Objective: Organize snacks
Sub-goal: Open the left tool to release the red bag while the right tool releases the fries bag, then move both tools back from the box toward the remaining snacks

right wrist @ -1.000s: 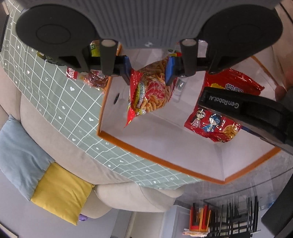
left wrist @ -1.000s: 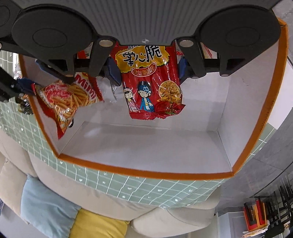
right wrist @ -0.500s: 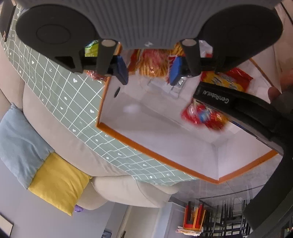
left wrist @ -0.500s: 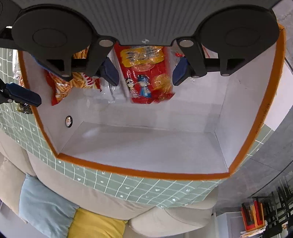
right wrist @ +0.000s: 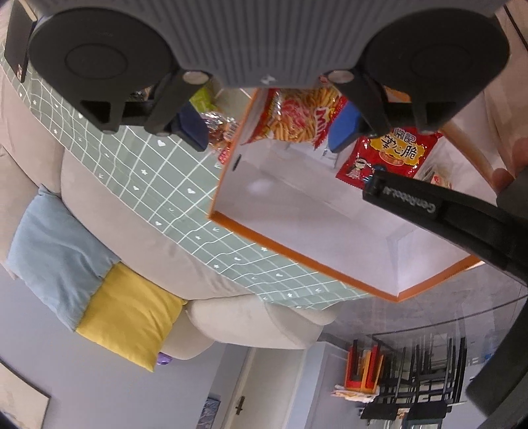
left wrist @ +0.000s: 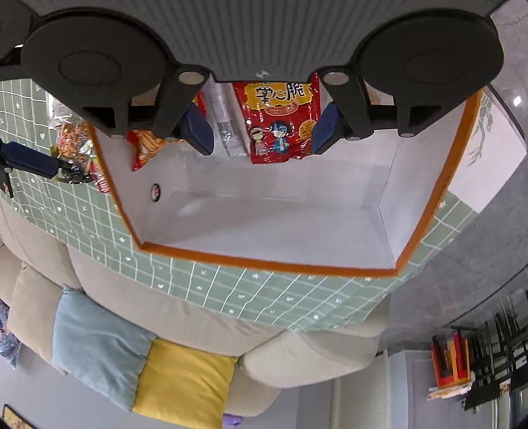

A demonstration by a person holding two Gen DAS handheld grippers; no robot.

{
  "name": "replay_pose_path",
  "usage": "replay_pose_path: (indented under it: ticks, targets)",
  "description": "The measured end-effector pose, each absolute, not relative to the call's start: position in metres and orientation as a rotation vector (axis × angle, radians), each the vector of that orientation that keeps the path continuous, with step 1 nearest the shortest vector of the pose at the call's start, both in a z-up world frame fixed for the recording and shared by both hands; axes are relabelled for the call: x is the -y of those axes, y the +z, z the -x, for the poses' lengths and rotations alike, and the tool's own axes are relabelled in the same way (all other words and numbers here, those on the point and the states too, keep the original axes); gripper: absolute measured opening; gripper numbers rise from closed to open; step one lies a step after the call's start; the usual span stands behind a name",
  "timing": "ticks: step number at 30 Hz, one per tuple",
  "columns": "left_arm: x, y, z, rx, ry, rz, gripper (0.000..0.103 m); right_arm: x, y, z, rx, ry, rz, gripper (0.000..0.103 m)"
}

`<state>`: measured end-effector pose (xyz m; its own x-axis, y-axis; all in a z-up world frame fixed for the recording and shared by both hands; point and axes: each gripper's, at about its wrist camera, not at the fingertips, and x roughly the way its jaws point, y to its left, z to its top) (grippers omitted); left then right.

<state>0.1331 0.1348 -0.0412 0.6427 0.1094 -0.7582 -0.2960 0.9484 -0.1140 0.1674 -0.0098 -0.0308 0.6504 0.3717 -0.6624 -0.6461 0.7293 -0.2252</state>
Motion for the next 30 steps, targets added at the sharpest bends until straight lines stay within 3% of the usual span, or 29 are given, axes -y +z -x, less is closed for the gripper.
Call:
replay_pose_path:
  ticks: [4,17,20,23,30]
  targets:
    - [-0.121,-0.028,-0.127,-0.800,0.215,0.198,0.080,0.031,-0.022,-0.164,-0.630,0.583,0.419,0.085]
    - [-0.057,0.001,-0.119,-0.727,0.005,0.112,0.080,0.129,-0.004,-0.157,-0.648,0.479,0.248,0.088]
    - [-0.038,0.000,-0.118,-0.735,-0.036,0.093,0.080,0.151,-0.009,-0.156,-0.667,0.446,0.245,0.089]
    - [-0.019,-0.005,-0.117,-0.750,-0.078,0.070,0.080,0.174,-0.016,-0.157,-0.692,0.411,0.238,0.096]
    - [0.026,-0.019,-0.116,-0.797,-0.188,0.011,0.080,0.221,-0.045,-0.160,-0.767,0.312,0.148,0.096]
